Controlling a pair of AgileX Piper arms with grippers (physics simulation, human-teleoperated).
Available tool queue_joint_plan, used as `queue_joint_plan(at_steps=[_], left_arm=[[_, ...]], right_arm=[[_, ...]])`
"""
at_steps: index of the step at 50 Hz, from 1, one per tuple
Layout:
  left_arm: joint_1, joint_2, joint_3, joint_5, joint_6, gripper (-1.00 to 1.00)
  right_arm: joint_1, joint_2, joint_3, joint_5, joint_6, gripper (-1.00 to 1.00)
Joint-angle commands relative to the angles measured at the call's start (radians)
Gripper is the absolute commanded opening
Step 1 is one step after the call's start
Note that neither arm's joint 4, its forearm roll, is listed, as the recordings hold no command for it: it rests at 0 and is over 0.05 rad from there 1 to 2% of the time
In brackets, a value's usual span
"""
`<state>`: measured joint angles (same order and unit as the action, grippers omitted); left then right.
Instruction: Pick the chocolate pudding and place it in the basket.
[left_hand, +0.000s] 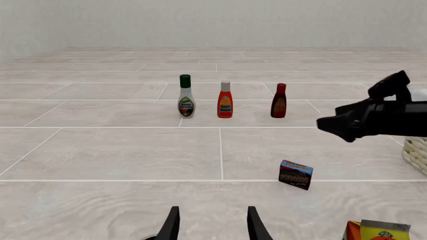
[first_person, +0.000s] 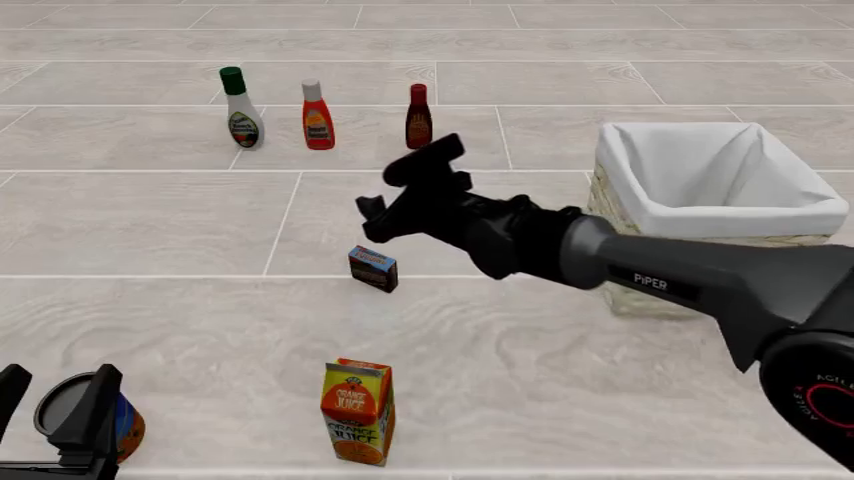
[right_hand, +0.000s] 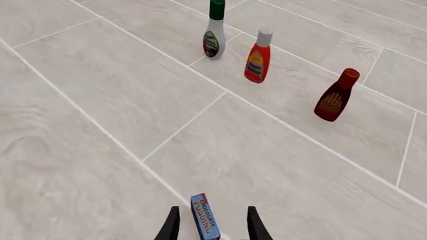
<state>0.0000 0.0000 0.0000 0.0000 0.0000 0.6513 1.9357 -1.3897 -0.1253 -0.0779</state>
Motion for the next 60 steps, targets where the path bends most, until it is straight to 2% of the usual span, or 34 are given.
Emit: queue_joint_plan(at_steps=[1,15,19,29,31,60], left_arm=[[0.0,0.0,0.0,0.0,0.0,1.0],[0.0,0.0,0.0,0.0,0.0,1.0],[0.0,0.0,0.0,0.0,0.0,1.0],[0.0,0.0,0.0,0.0,0.0,1.0],[0.0,0.0,0.0,0.0,0.0,1.0],[0.0,0.0,0.0,0.0,0.0,1.0]], right_arm=[[0.007,0.027,-0.051,0.062,-0.012,1.0],[0.016,0.052,-0.1,0.121,-0.021,1.0],[0.027,0.072,-0.136,0.165,-0.011,1.0],[0.035,0.096,-0.168,0.194,-0.012,1.0],[0.038,0.107,-0.182,0.21,0.004,1.0],[0.032,0.168,-0.203,0.206,0.013,1.0]])
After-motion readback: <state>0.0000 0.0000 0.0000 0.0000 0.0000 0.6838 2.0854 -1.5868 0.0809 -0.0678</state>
